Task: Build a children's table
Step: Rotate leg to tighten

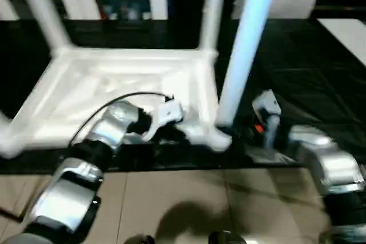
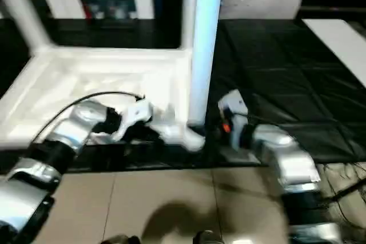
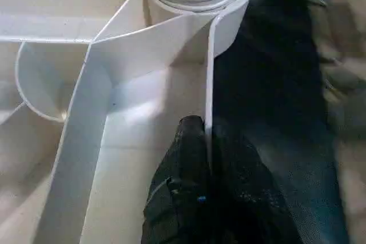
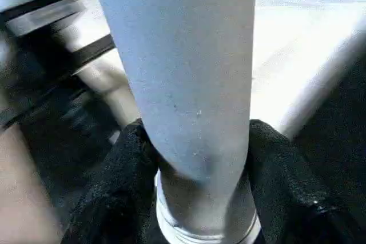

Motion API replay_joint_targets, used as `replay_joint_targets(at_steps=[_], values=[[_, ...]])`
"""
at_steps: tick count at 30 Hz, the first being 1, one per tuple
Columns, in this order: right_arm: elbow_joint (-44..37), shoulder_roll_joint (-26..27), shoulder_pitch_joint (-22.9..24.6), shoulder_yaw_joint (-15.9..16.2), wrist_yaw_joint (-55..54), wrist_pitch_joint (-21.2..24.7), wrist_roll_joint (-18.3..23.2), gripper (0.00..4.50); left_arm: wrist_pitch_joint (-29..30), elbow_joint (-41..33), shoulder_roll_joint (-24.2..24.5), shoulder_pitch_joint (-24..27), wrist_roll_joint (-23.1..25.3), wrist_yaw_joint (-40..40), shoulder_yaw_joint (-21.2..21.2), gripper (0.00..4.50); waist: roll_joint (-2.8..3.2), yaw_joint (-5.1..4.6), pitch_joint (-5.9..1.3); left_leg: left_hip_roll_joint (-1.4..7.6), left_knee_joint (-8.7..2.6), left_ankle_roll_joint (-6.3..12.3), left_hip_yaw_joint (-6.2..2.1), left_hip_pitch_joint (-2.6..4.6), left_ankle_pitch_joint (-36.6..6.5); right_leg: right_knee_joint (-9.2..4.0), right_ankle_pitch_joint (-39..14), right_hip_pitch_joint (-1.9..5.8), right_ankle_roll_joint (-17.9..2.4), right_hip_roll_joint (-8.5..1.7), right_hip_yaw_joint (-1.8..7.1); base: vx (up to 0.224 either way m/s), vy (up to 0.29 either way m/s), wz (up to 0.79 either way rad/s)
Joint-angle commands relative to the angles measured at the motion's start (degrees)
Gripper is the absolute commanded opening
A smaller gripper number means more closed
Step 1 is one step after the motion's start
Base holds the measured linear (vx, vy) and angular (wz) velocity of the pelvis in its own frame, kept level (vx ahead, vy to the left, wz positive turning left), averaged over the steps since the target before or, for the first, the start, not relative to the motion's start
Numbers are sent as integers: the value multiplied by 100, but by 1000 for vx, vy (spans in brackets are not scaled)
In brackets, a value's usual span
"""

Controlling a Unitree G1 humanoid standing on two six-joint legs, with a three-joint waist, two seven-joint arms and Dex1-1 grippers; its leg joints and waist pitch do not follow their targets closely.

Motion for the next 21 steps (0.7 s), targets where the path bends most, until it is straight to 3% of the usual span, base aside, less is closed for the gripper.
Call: replay_joint_targets(at_steps=[1,3,4,7,9,10,11,12,13,16,18,21], values=[[136,722,-225,401,-835,273,-52,197,177,-158,-719,-405,-202,903,179,0,-83,-21,-385,235,-428,37,-170,157,-1861,-512,-2740,165,-993,-256,151,0,0,0],[314,981,-357,291,-1315,287,-106,197,246,-38,-867,-489,-189,1237,248,0,-62,-63,-378,226,-431,41,-168,140,-1844,-513,-2621,160,-1028,-247,154,0,0,0],[621,1329,-582,9,-1926,276,-38,197,225,46,-1073,-551,-226,1564,371,0,-44,-69,-392,220,-438,48,-181,131,-1826,-504,-2505,192,-1031,-250,143,0,0,0],[794,1404,-713,-9,-2126,128,-151,197,283,-42,-1209,-532,-284,1677,446,0,-55,-87,-404,224,-434,167,-163,111,-1629,-469,-1895,221,-1166,-234,157,0,0,0],[786,1424,-718,-5,-2157,64,-239,252,350,-102,-1216,-515,-272,1703,438,0,-54,-62,-425,222,-409,309,-137,100,-1396,-438,-1477,248,-1256,-244,172,0,0,0],[752,1401,-689,-7,-2070,-4,-258,266,329,-140,-1173,-483,-205,1724,389,0,-80,-53,-430,217,-398,410,-127,88,-1257,-424,-1307,265,-1299,-248,170,0,0,0],[676,1376,-633,-52,-2006,-13,-240,269,297,-148,-1109,-450,-152,1734,357,0,-67,-32,-436,215,-388,498,-119,92,-1126,-409,-1186,274,-1342,-251,171,0,0,0],[659,1370,-620,-63,-1990,-16,-236,276,289,-150,-1094,-443,-139,1737,349,0,-110,-37,-434,217,-383,546,-111,85,-1076,-408,-1148,278,-1354,-252,171,0,0,0],[497,1182,-483,-74,-1737,-3,-201,289,109,-169,-904,-359,-50,1575,253,0,-87,-12,-435,222,-384,606,-120,79,-971,-391,-1106,301,-1369,-261,166,0,0,0],[293,857,-313,-75,-1401,5,-91,311,-200,-237,-611,-214,45,1155,93,0,-93,15,-432,237,-378,784,-119,63,-795,-353,-808,327,-1427,-252,166,0,0,0],[171,532,-211,-35,-974,-74,8,331,-353,-308,-427,-106,17,880,79,0,-59,12,-429,242,-381,760,-123,83,-859,-362,-906,322,-1469,-259,156,0,0,0],[6,-223,-1,180,67,-366,14,356,-784,-377,-41,87,-45,166,-30,0,-75,26,-398,263,-404,661,-128,87,-1151,-400,-1264,326,-1408,-253,157,0,0,0]])
